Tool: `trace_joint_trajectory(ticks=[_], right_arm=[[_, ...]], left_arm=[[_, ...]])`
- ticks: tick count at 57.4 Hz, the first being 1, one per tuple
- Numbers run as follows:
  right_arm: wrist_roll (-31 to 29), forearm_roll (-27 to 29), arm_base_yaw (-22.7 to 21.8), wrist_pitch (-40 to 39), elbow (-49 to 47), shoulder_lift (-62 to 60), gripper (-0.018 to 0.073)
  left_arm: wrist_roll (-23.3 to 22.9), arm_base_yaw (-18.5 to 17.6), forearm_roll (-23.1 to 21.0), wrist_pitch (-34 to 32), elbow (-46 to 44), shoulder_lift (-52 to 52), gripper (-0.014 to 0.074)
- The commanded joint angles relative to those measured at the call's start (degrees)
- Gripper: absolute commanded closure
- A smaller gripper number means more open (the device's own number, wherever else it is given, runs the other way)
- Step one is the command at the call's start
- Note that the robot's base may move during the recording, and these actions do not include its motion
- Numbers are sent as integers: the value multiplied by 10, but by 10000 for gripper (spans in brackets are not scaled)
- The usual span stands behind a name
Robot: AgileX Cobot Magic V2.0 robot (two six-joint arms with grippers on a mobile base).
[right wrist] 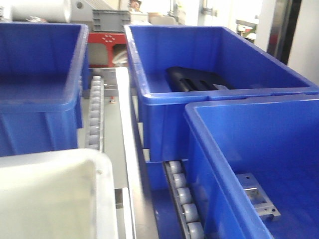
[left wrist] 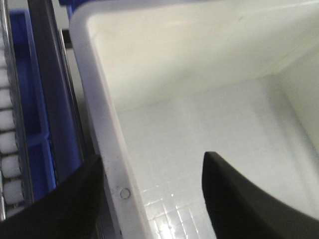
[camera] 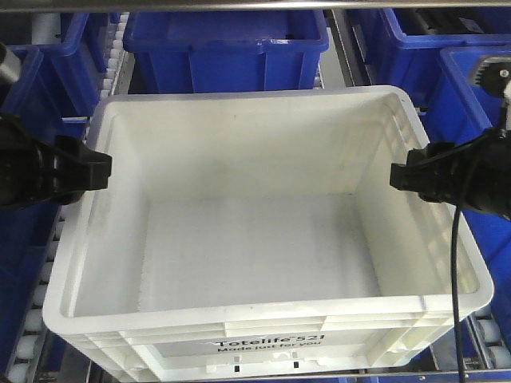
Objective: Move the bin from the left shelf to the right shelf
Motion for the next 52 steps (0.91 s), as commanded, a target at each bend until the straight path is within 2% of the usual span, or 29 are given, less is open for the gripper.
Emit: trace_joint_trajectory(ticks=[1,12,20,29,32,39,52], right_arm=[[-30,-19,-2,-51,10,-50,170],[-99,5,-2,-49,51,-154,170],[-162,75,-2,-27,58,-221,170],[-287,156,-2,16,58,-284,170],[-310,171,-2,28,58,-301,170],[-331,176,-2,35,58,-348,170],[-332,176,-2,45,71,-453,173]], left_arm=[[21,-4,-6,-37,-6,-38,174],[56,-4,-6,-51,52,-120,174],[68,-4,-6,-59,99,-188,174],[79,-4,-8,-68,141,-266,174],[79,-4,-11,-70,150,-291,174],[94,-4,-29,-71,168,-343,174],[188,-4,-112,-70,217,-440,174]])
